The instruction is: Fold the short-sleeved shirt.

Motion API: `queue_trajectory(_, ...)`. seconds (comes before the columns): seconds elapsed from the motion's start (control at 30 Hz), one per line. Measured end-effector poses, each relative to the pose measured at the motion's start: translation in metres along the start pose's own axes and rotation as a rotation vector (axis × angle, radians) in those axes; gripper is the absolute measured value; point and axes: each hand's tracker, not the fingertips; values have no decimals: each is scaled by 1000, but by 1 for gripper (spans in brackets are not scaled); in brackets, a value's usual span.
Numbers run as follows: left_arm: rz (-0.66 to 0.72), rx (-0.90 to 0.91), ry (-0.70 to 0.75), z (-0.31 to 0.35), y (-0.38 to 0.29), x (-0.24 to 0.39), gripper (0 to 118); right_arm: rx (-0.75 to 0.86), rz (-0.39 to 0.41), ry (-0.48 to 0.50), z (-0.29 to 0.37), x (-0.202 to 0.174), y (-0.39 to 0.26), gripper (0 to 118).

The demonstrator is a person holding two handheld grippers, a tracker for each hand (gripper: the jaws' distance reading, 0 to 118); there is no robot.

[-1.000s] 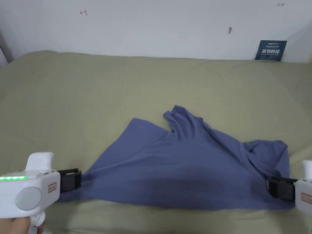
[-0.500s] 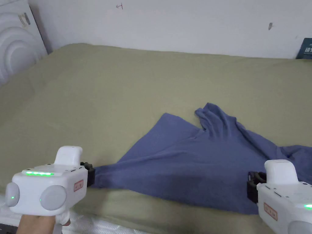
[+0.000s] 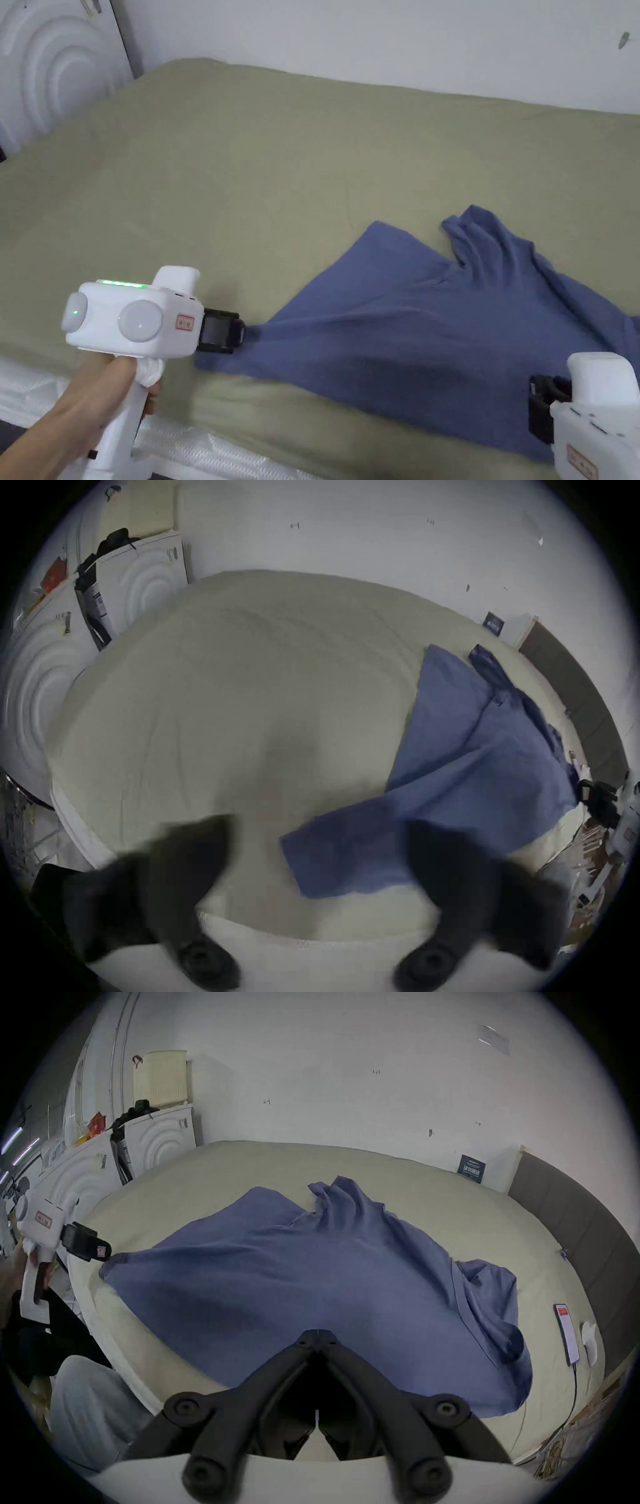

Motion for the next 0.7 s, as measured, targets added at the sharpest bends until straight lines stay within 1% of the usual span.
queue_trajectory(0.03, -21, -8, 31, -5, -1, 2, 118, -4, -1, -1, -2, 1, 0, 0)
queue_trajectory(0.07, -40, 1, 55, -9, 0, 7, 109, -9, -3, -3, -4, 2, 0, 0)
queue_trajectory(0.1, -44, -21, 79, -14, 1, 5, 101, -12, -5, -4, -6, 3, 0, 0)
queue_trajectory(0.13, -51, -62, 72, -19, -1, 8, 94, -17, -7, -4, -6, 4, 1, 0)
queue_trajectory(0.17, -52, -91, 51, -24, -5, 11, 90, -22, -8, -3, -8, 4, 1, 0)
queue_trajectory(0.2, -52, -84, 44, -27, -8, 13, 89, -24, -9, -3, -9, 5, 1, 0)
queue_trajectory(0.23, -60, -62, 75, -25, -10, 17, 84, -27, -7, -2, -12, 6, 1, 0)
queue_trajectory(0.27, -65, -66, 75, -22, -8, 19, 63, -34, -1, -6, -14, 8, 1, 0)
queue_trajectory(0.3, -58, -71, 51, -17, -6, 21, 35, -36, 2, -8, -16, 9, 3, 0)
queue_trajectory(0.33, -60, -59, 23, -12, -7, 24, 4, -36, 4, -9, -18, 11, 6, 0)
queue_trajectory(0.37, -83, -41, 2, -11, -8, 25, 4, -36, 2, -9, -20, 14, 10, 0)
queue_trajectory(0.4, -99, -36, 65, -13, -9, 30, 4, -37, -1, -7, -22, 17, 14, 0)
queue_trajectory(0.43, -115, -48, 59, -15, -10, 32, 4, -37, -1, -8, -26, 21, 20, 0)
queue_trajectory(0.57, -48, -26, 34, -21, -12, 21, 4, -48, -11, -15, -53, 44, 58, 0)
queue_trajectory(0.7, -37, -8, 22, -18, -19, 20, 4, -97, -30, -30, -103, 75, 111, 0)
